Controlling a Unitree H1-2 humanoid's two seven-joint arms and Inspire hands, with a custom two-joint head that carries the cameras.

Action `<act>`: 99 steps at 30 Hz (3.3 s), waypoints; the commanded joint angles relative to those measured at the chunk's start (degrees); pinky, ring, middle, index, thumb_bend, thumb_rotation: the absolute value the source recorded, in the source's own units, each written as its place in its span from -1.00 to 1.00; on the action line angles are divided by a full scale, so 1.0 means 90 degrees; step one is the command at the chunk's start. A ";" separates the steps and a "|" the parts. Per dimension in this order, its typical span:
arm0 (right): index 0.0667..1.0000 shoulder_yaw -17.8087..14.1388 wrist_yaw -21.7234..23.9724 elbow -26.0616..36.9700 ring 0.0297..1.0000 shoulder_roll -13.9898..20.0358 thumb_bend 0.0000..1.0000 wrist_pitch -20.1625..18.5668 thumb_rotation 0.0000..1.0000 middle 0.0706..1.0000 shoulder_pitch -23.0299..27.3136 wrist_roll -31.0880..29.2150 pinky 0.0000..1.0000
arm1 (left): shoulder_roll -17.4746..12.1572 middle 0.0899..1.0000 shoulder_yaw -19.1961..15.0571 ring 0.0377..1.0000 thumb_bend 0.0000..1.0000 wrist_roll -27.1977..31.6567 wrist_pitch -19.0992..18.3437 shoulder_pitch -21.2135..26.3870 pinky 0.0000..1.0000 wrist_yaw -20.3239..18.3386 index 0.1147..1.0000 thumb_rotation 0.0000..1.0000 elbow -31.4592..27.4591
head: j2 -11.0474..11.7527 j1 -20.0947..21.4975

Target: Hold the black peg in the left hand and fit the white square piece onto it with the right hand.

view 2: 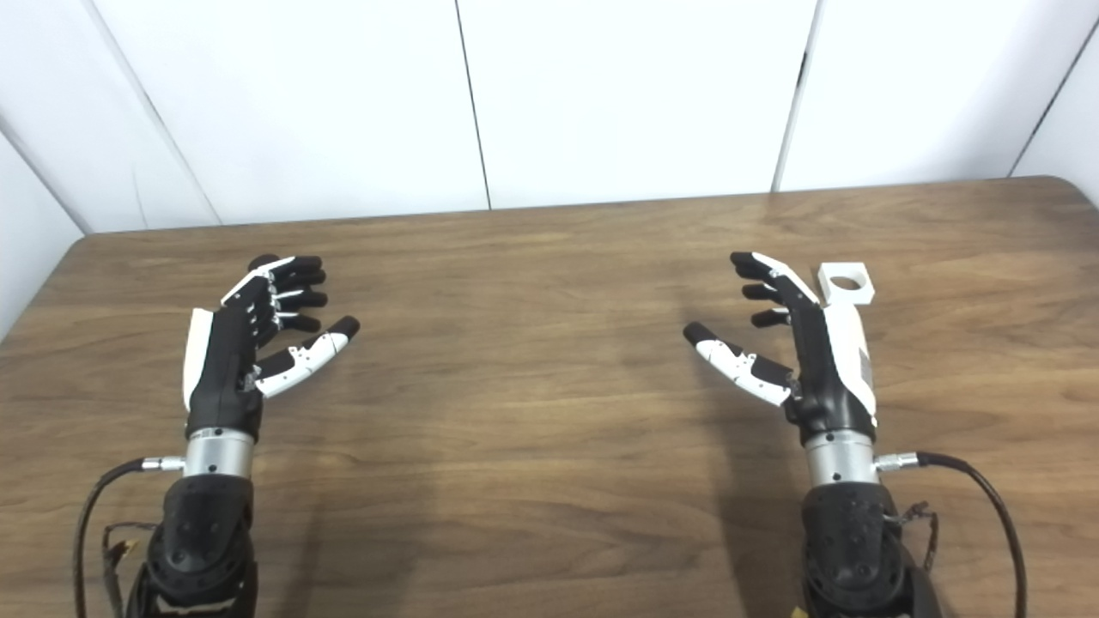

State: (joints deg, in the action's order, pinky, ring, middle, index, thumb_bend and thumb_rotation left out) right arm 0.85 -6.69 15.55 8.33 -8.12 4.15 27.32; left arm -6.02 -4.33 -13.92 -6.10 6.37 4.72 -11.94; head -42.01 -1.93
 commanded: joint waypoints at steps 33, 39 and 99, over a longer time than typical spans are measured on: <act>0.59 -0.0182 0.0180 0.0373 0.51 0.0167 0.08 0.0041 -0.38 0.60 0.0047 -0.0268 0.28 | 0.0202 0.40 0.0159 0.35 0.26 -0.0386 0.0161 0.0187 0.14 0.0231 0.30 -0.82 -0.0179 | 0.0167 -0.1506; 0.55 -0.0189 0.0208 0.0435 0.48 0.0152 0.10 -0.0013 -0.47 0.57 0.0037 -0.0239 0.25 | 0.0193 0.40 0.0096 0.33 0.28 -0.0491 0.0043 0.0205 0.14 0.0250 0.30 -0.81 -0.0288 | 0.0171 -0.1473; 0.54 -0.0192 0.0117 0.0426 0.48 0.0074 0.06 0.0069 -0.50 0.54 -0.0091 -0.0168 0.23 | -0.2533 0.72 0.1284 0.73 0.76 -0.6097 -0.2312 0.3085 0.64 -0.2907 0.16 -0.12 0.2291 | 0.0171 -0.1232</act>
State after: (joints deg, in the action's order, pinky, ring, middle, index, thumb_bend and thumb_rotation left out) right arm -0.81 -4.85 17.56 9.10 -9.15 2.00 25.32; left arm -26.55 7.07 -66.61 -26.61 30.66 -19.10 9.18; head -40.43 -13.01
